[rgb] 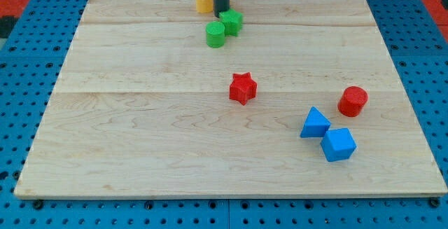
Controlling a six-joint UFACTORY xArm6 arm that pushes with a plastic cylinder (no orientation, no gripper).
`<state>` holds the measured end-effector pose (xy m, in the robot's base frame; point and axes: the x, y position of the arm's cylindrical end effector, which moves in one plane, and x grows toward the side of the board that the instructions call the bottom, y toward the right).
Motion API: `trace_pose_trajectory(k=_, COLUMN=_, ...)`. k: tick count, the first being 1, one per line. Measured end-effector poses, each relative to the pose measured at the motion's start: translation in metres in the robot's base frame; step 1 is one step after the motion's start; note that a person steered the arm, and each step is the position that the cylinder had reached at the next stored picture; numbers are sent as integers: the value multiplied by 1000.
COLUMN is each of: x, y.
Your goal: Place the red star and the green circle to the left of the green star
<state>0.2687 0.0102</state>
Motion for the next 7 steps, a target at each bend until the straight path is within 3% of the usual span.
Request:
trace_pose_trajectory(k=1, x=39, y=35)
trace_pose_trajectory(k=2, x=8, y=33)
trace_pose_trajectory(k=3, x=6, y=-20)
trace_pose_trajectory(k=4, x=47, y=-36)
trace_pose_trajectory(k=5, x=41, y=-42)
trace_pose_trajectory(k=6, x=70, y=2)
trace_pose_trajectory(k=7, x=92, y=-5)
